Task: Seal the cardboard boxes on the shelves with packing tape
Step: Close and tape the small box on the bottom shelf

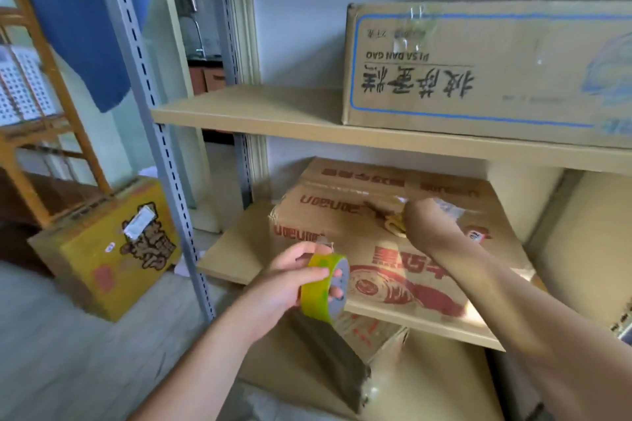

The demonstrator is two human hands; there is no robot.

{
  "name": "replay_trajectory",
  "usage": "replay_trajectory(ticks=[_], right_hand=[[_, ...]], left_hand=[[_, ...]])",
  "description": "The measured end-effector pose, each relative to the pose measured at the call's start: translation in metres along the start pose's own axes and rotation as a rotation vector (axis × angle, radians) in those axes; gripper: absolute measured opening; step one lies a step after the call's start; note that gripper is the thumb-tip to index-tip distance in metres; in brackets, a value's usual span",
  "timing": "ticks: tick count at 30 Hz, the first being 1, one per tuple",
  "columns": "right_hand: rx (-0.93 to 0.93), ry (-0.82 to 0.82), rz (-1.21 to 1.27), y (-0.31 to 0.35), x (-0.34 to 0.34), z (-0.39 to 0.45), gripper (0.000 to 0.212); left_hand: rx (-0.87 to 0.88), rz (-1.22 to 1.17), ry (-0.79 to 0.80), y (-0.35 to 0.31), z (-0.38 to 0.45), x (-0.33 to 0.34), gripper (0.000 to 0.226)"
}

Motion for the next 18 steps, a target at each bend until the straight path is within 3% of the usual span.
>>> replay_trajectory(ticks=[3, 6, 10, 13, 16, 18], right_hand=[[-0.165, -0.14, 0.177, 0.032, -0.027, -0.024, 0.035], [-0.406, -0.128, 0.587, 0.093, -0.058, -0.067, 0.034], [-0.385, -0.351, 0.617, 0.118, -0.087, -0.069, 0.012], [-0.38, -0.414, 0.587, 0.137, -0.107, -0.056, 0.014], [-0.391, -0.478, 0.562, 0.163, -0.134, -0.032, 0.015], [-0.378, -0.517, 0.496, 0.179, -0.153, -0.005, 0.015]], left_hand=[[0.084, 0.047, -0.005, -0.031, -0.021, 0.018, 0.047], [0.171, 0.102, -0.056, -0.055, -0.038, 0.026, 0.033], [0.219, 0.164, -0.173, -0.082, -0.054, 0.025, 0.029], [0.193, 0.125, -0.3, -0.101, -0.053, 0.008, 0.043], [0.175, 0.208, -0.469, -0.129, -0.03, -0.02, 0.037], [0.173, 0.161, -0.552, -0.143, 0.001, -0.046, 0.044]])
Point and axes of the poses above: each hand's wrist, its own z-axis towards the middle knuckle, its own x-axis out of the palm, y = z × x, the point moved 8 cm from there along z, towards the middle knuckle, and after that the axes turned 9 degrees about -x, right-handed, at the moved point
